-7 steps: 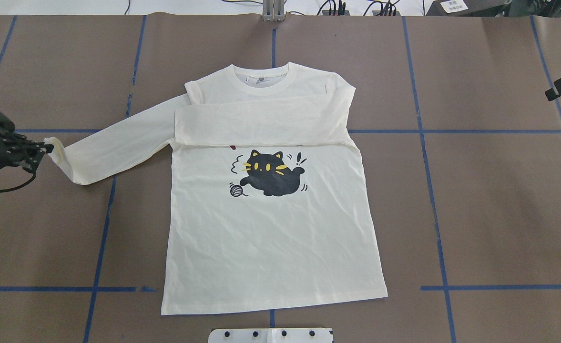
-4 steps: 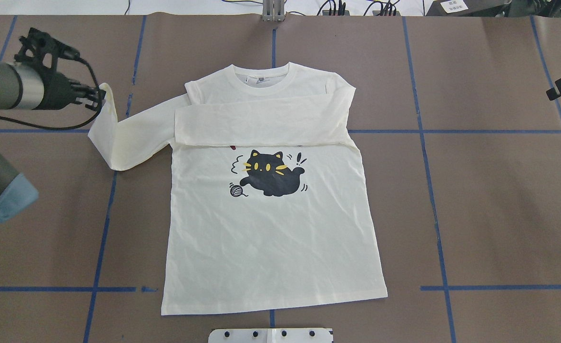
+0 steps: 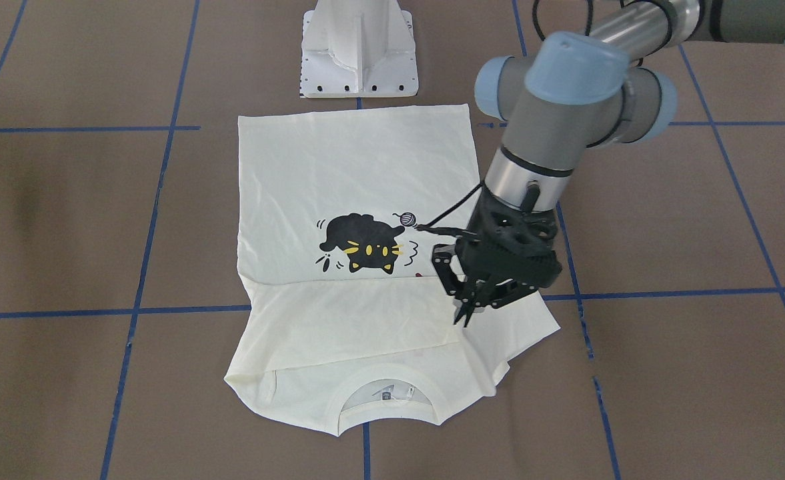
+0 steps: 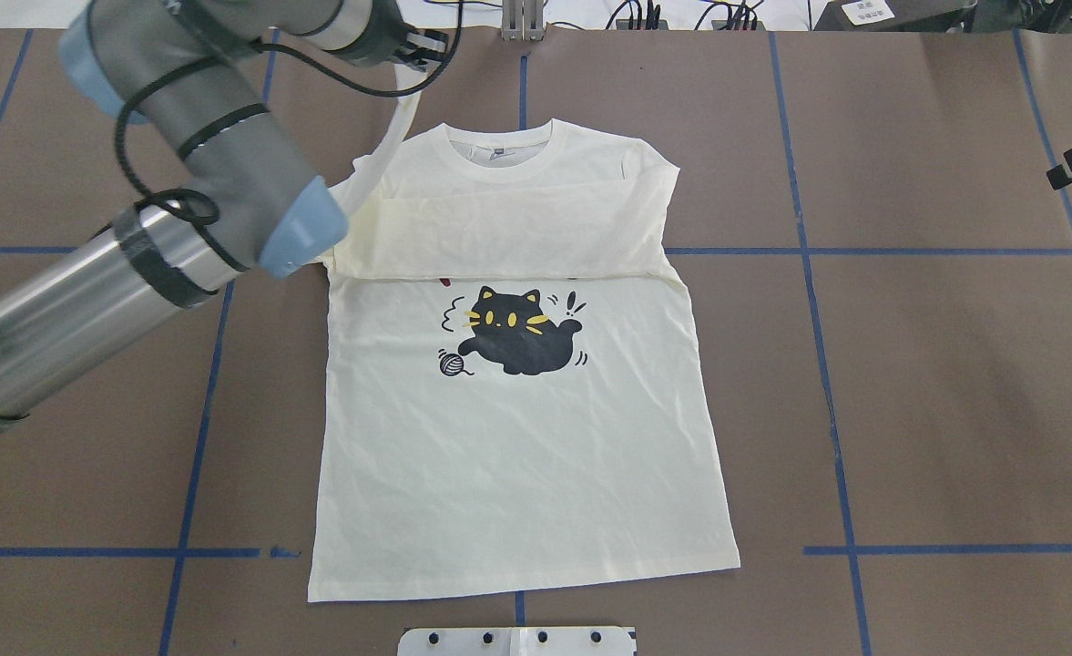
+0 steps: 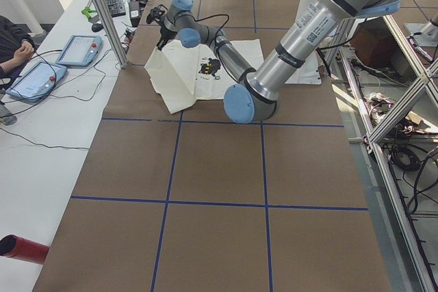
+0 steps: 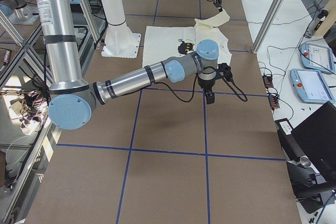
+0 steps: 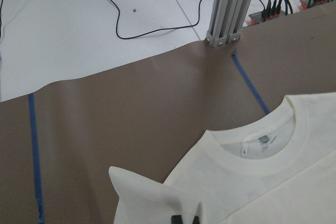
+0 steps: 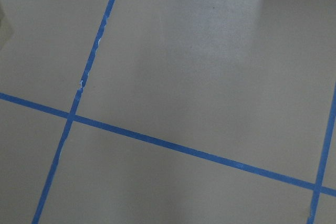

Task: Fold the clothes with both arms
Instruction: 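Carry the held sleeve with the left gripper across the shirt body, then release the sleeve and lift the left arm while the right arm approaches the collar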

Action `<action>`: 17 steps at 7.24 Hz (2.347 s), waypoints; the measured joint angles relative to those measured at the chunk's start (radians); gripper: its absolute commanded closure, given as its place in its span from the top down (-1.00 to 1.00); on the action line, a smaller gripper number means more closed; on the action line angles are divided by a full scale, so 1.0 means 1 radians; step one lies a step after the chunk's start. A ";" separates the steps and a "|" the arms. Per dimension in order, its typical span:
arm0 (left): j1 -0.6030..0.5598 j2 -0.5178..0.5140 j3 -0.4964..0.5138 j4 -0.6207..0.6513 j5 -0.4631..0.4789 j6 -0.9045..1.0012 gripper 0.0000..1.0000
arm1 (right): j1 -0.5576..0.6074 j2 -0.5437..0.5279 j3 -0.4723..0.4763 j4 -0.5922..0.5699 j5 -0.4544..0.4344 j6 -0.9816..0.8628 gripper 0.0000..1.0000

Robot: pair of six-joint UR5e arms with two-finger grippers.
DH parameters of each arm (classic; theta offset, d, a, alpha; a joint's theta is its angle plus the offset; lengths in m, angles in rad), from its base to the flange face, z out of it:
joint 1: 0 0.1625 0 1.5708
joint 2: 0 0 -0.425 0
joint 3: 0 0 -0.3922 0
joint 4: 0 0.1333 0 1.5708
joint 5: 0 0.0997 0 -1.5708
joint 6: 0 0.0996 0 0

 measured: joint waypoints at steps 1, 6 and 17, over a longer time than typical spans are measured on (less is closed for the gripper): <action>0.075 -0.088 0.058 -0.008 0.049 -0.040 -1.00 | 0.000 0.002 -0.002 0.000 0.000 0.001 1.00; 0.293 -0.143 0.250 -0.313 0.232 0.058 1.00 | 0.001 0.008 -0.008 0.000 -0.002 0.001 1.00; 0.063 0.240 -0.227 0.090 -0.047 0.174 1.00 | -0.386 0.318 -0.036 0.013 -0.292 0.508 0.84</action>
